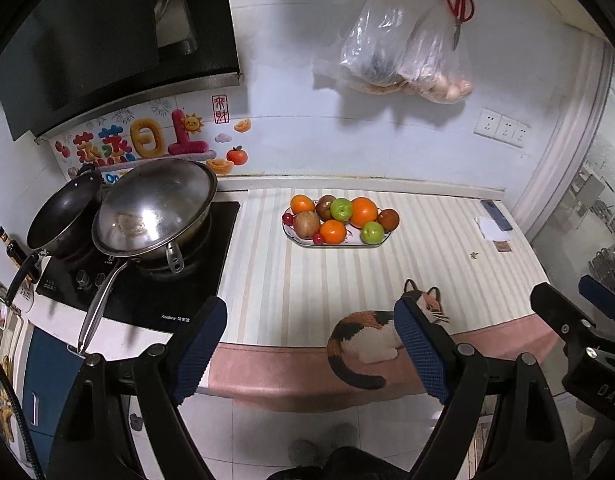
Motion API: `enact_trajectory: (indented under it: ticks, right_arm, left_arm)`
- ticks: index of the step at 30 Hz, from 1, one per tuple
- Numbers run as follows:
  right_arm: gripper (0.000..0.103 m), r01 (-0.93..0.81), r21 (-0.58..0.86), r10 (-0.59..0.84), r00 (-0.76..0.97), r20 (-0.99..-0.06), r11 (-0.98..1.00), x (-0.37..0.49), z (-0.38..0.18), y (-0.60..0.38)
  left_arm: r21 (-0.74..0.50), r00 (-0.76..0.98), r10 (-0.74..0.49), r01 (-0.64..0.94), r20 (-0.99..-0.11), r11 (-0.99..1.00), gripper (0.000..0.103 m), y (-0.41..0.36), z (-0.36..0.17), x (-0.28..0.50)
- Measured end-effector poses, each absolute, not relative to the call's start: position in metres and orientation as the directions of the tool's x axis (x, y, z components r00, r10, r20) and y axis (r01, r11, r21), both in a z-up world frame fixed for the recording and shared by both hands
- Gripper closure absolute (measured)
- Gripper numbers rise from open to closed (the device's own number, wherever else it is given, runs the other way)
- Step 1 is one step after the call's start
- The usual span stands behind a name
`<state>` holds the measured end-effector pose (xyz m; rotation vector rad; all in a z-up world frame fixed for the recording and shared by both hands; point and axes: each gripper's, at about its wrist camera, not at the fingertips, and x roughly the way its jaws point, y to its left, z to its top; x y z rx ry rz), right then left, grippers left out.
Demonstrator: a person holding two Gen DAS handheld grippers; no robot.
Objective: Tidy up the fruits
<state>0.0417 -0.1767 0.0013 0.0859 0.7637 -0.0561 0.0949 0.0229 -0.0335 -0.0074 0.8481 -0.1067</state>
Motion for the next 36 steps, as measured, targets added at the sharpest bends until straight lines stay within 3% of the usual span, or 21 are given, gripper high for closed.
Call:
enact_trajectory:
  ticks: [20,22,23,36]
  right_arm:
    - [0.003,0.005,0.100,0.064,0.735,-0.675,0.995,0.022,0.016,-0.185]
    - [0.002,0.006,0.095,0.060,0.736,-0.674,0.995,0.028,0.015,-0.185]
    - [0.001,0.006,0.093,0.059,0.734,-0.677,0.996,0.031,0.015,-0.185]
    - [0.001,0.046,0.068,0.015,0.711,-0.703,0.997,0.128,-0.014,-0.192]
  left_arm:
    - [-0.049,0.672,-0.069,0.048,-0.737,0.998,0.017,0.016,-0.033,0.068]
    - [-0.051,0.671,-0.071,0.050,-0.738,0.997,0.005,0.014,-0.035,0.073]
    - [-0.050,0.673,-0.069,0.048,-0.736,0.998,0.004,0.014,-0.035,0.077]
    - [0.018,0.667,0.020,-0.010,-0.745,1.000,0.003,0.013,-0.049,0.159]
